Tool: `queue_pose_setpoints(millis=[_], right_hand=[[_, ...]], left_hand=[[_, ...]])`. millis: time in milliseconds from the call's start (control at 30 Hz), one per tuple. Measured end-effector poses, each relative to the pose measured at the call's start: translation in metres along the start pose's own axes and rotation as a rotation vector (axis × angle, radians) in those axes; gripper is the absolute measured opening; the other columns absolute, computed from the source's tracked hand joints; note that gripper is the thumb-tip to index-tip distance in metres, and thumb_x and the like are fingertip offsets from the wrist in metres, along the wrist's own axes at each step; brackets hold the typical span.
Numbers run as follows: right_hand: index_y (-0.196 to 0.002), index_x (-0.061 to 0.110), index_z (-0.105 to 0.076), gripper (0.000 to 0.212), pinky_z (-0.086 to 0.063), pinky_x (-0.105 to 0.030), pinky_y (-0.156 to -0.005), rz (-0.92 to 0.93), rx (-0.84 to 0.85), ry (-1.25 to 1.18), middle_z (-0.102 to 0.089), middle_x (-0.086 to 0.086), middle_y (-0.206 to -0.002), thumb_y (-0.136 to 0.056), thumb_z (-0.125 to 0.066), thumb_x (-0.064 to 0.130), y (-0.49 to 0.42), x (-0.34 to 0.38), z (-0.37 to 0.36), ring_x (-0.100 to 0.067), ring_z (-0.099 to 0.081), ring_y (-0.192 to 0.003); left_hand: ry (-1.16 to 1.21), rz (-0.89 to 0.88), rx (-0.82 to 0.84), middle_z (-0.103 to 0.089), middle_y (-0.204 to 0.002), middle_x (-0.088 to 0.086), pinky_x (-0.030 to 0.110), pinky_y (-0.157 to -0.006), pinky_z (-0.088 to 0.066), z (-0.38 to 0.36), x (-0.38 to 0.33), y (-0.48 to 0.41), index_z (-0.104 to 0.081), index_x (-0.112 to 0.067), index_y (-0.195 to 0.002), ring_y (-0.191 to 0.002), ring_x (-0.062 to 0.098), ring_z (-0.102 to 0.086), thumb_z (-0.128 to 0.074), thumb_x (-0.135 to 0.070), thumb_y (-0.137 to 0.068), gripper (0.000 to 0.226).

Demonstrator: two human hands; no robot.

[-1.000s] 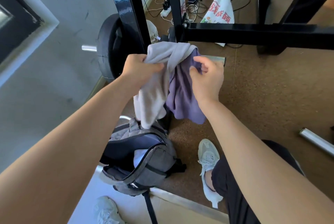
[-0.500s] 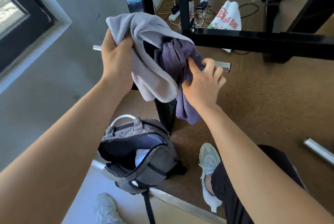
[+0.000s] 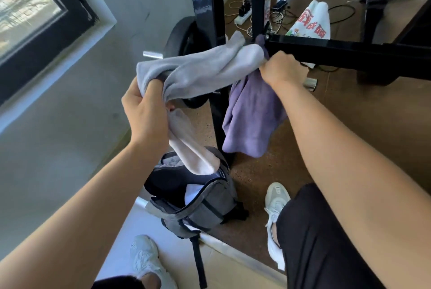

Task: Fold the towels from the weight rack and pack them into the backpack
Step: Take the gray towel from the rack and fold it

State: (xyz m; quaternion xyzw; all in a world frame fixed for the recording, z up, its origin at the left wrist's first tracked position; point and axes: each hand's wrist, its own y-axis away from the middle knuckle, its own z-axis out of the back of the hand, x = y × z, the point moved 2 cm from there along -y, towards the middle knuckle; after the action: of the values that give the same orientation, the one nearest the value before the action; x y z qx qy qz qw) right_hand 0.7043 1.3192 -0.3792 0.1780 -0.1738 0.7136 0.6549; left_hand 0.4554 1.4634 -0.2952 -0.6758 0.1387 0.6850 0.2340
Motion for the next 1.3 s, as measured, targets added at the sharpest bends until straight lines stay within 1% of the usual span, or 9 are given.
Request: queue_pose_setpoints(millis=[167,400,533,633,767,833,933,1067,1300], right_hand=[[-0.116,0.014,-0.067,0.035,-0.042,-0.048,-0.098,0.085,-0.087,-0.042,-0.063,-0.013,-0.125,-0.094,-0.056,0.038,-0.020,0.004,0.003,-0.039,-0.055,-0.120],[-0.088,0.021,-0.070,0.022,-0.038,-0.041,-0.083,0.427,-0.293,-0.163,-0.067,-0.004,-0.098,-0.092,-0.057,0.038,0.024,0.000,0.003,-0.034,-0.056,-0.100],[-0.111,0.019,-0.069,0.029,-0.040,-0.044,-0.089,0.561,-0.215,-0.043,-0.062,-0.005,-0.116,-0.089,-0.059,0.035,0.051,-0.007,-0.010,-0.035,-0.052,-0.112],[-0.136,0.016,-0.056,0.049,-0.037,-0.047,-0.106,0.542,-0.093,0.052,-0.055,-0.007,-0.136,-0.089,-0.063,0.027,0.052,-0.008,-0.015,-0.035,-0.046,-0.129],[-0.139,0.016,-0.055,0.055,-0.034,-0.045,-0.111,0.527,-0.089,-0.050,-0.058,-0.003,-0.138,-0.085,-0.063,0.028,0.070,0.004,-0.004,-0.029,-0.047,-0.133],[-0.129,0.017,-0.064,0.048,-0.045,-0.038,-0.103,0.527,0.034,-0.397,-0.066,-0.002,-0.128,-0.083,-0.064,0.031,0.100,0.013,0.006,-0.021,-0.059,-0.119],[-0.104,0.012,-0.073,0.022,-0.053,-0.029,-0.085,0.498,0.459,-0.829,-0.074,-0.006,-0.099,-0.085,-0.071,0.024,0.170,0.022,0.015,-0.017,-0.068,-0.092],[-0.098,0.007,-0.071,0.015,-0.055,-0.031,-0.080,0.543,0.725,-0.836,-0.073,-0.006,-0.090,-0.083,-0.071,0.005,0.247,0.007,0.001,-0.014,-0.067,-0.084],[-0.101,0.011,-0.065,0.029,-0.051,-0.028,-0.076,0.507,0.981,-0.803,-0.066,-0.003,-0.086,-0.072,-0.073,0.010,0.314,-0.001,-0.007,-0.012,-0.061,-0.080]], left_hand=[[-0.024,0.078,-0.063,-0.039,-0.060,0.000,0.031,-0.055,-0.029,0.013,0.025,0.022,-0.051,-0.007,-0.064,-0.061,0.014,-0.034,-0.055,-0.017,-0.078,0.018],[-0.087,0.402,0.153,-0.072,-0.077,0.013,0.039,-0.072,-0.057,0.019,0.057,0.053,-0.075,0.002,-0.090,-0.072,0.018,-0.069,-0.076,-0.019,-0.083,0.022],[0.067,0.405,0.250,-0.072,-0.096,0.030,0.051,-0.084,-0.058,0.033,0.049,0.057,-0.074,0.003,-0.094,-0.089,0.034,-0.071,-0.071,-0.020,-0.081,0.027],[0.137,0.388,0.289,-0.072,-0.100,0.025,0.050,-0.091,-0.055,0.040,0.036,0.055,-0.071,0.000,-0.103,-0.097,0.035,-0.070,-0.065,-0.028,-0.086,0.033],[0.128,0.371,0.311,-0.074,-0.105,0.022,0.049,-0.097,-0.055,0.049,0.028,0.055,-0.072,-0.004,-0.108,-0.102,0.033,-0.071,-0.070,-0.045,-0.082,0.048],[0.131,0.377,0.348,-0.072,-0.106,0.026,0.050,-0.098,-0.054,0.056,0.028,0.058,-0.070,0.000,-0.112,-0.102,0.035,-0.070,-0.071,-0.047,-0.080,0.057],[0.146,0.407,0.388,-0.066,-0.118,0.037,0.055,-0.101,-0.051,0.072,0.035,0.065,-0.064,0.009,-0.118,-0.109,0.042,-0.068,-0.069,-0.046,-0.087,0.063],[0.192,0.446,0.393,-0.069,-0.115,0.033,0.048,-0.095,-0.055,0.096,0.047,0.085,-0.065,0.009,-0.115,-0.104,0.038,-0.068,-0.065,-0.043,-0.091,0.058],[0.370,0.587,0.404,-0.066,-0.112,0.032,0.054,-0.108,-0.045,0.139,0.071,0.139,-0.074,-0.004,-0.104,-0.109,0.041,-0.062,-0.058,-0.035,-0.098,0.035]])
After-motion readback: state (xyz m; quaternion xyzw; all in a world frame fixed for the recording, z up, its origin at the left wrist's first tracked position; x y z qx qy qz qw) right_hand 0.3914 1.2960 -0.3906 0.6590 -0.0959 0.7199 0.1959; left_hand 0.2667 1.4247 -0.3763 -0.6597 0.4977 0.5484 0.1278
